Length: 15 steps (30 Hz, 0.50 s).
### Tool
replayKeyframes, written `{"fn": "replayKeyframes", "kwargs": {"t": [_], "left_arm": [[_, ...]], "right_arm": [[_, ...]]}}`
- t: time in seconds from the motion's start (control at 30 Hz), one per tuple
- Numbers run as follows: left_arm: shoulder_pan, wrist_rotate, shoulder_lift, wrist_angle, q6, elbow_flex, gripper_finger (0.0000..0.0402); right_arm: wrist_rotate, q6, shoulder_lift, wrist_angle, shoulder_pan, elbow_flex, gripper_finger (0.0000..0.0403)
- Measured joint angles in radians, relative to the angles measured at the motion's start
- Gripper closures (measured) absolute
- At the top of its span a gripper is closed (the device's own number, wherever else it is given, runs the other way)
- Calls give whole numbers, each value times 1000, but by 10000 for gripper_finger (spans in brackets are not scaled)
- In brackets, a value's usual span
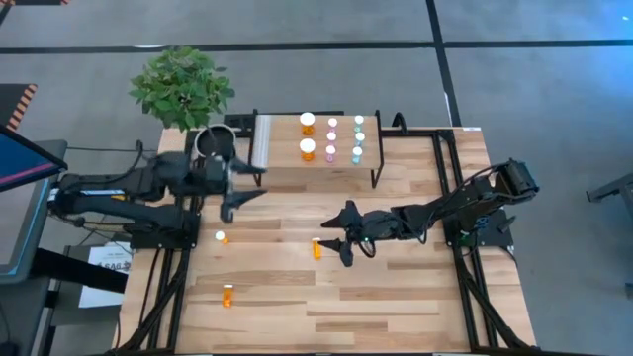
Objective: Pick and place medicine bottles onto shelf by color
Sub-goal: Put the right small orange pill bottle on the shelf
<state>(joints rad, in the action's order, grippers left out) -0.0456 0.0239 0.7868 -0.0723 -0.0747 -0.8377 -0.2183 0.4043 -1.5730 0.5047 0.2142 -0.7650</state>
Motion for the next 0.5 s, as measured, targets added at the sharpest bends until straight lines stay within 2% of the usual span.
{"fn": "replayKeyframes", "kwargs": {"t": [0.23,0.5], "left_arm": [[208,200,-131,55,57,163,188],[379,350,-178,239,79,347,189]], "right_arm": [[-128,159,0,-382,38,-165,111],[-149,443,-102,-561,58,-257,111]]}}
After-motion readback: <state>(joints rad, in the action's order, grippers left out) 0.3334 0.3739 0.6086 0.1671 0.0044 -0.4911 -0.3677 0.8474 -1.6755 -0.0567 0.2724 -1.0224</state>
